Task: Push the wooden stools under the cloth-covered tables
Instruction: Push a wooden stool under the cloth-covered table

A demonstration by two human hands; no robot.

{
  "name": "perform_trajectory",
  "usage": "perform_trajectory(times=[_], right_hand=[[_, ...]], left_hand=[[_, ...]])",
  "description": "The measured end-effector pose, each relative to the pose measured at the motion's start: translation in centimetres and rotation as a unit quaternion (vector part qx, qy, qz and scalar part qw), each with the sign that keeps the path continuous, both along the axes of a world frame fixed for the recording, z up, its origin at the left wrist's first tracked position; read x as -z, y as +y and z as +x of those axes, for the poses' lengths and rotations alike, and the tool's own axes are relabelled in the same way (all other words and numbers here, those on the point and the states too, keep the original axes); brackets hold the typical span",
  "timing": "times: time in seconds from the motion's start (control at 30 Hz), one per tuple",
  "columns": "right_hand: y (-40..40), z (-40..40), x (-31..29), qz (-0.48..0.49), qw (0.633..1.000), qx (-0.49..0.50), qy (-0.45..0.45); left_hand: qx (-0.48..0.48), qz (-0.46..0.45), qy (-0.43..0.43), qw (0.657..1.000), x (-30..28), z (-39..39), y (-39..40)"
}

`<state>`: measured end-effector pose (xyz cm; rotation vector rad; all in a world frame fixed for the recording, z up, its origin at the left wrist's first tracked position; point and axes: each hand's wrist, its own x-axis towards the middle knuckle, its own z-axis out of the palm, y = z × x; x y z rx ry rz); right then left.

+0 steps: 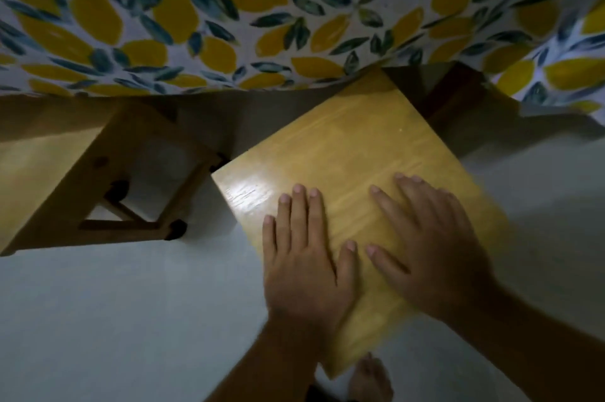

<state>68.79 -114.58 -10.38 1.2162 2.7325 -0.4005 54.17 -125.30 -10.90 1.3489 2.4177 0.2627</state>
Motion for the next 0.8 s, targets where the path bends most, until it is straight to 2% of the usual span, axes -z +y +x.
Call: perform_trajectory(times=[0.13,0.4,0.57,0.7,0.8], right_hand=[[1.5,-0.4,2.0,0.034,0.997,0.014,0.071],[9.1,-5.0,2.7,0.067,0.992,0.032,0.099],[14.8,-7.5,2.6,0.086,0.992,0.037,0.087],[15.7,-8.1,3.0,0.1,0.991,0.032,0.087],[16.6,-8.2,2.1,0.095,0.995,0.003,0.034]], left_hand=[[-0.01,0.02,0.045,0.999,1.4,-0.7,2.0],[-0.009,0.043,0.076,0.996,1.4,-5.4,10.2],[-0.016,0.054,0.101,0.993,1.5,-7.6,15.7],[-0.017,0.055,0.106,0.993,1.8,-8.3,16.9],[-0.031,0.082,0.127,0.988,1.5,-7.9,16.3]])
